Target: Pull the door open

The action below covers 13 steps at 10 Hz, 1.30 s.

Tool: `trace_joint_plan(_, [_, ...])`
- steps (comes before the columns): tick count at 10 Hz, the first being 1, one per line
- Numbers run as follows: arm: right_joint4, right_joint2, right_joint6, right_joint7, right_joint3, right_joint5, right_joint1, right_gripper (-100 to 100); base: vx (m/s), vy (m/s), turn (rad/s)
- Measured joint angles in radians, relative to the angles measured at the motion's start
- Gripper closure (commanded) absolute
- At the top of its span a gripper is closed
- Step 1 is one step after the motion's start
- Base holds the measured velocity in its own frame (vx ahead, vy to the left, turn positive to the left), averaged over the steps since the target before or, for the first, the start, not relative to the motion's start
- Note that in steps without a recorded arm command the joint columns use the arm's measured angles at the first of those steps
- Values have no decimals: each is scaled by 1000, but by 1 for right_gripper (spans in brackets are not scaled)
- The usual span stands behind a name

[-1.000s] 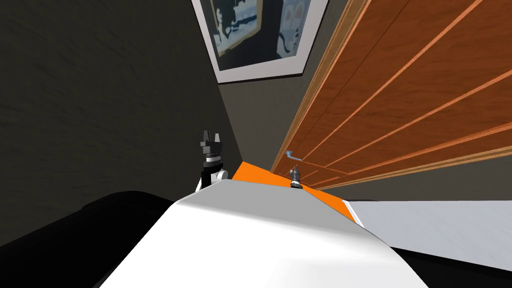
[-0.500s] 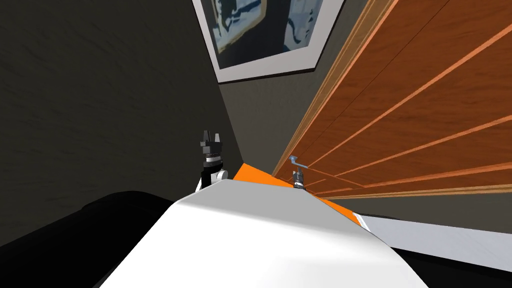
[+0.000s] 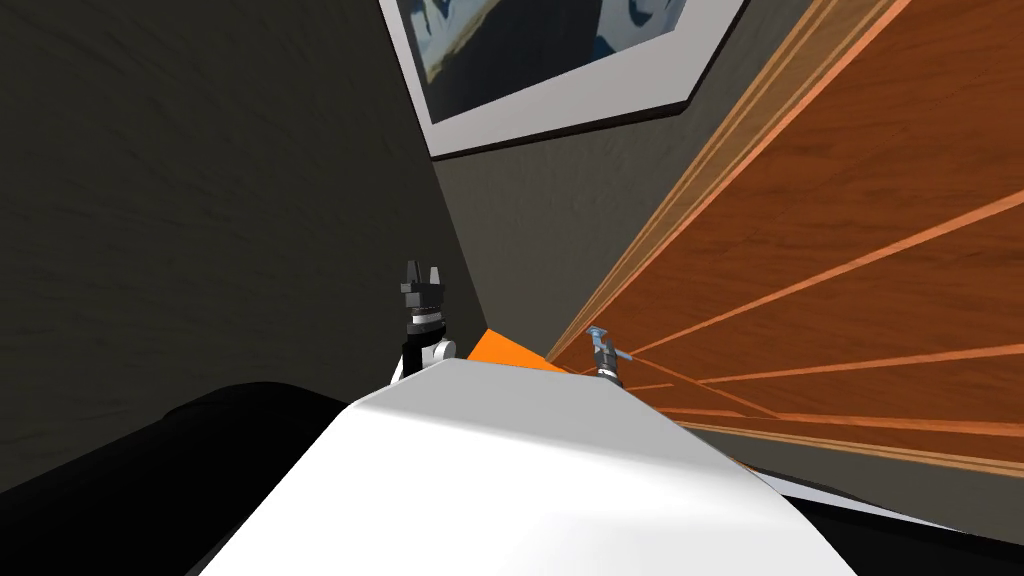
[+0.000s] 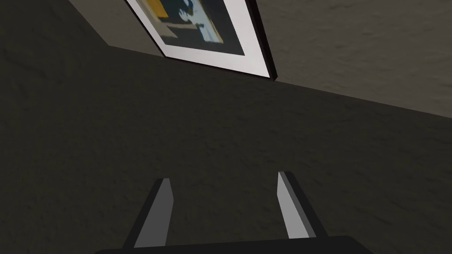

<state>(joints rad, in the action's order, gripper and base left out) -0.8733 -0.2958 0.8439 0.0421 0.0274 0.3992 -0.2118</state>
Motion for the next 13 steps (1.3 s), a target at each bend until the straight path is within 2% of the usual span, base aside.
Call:
trace_joint_plan(6, [-2, 0, -5, -3, 0, 0, -2, 100, -34, 1, 17])
trace_joint_plan(9, [-5, -25, 16, 24, -21, -7, -14, 100, -213, -6, 126])
trace_joint_plan(13, [-8, -54, 44, 67, -67, -23, -46, 100, -225, -48, 143])
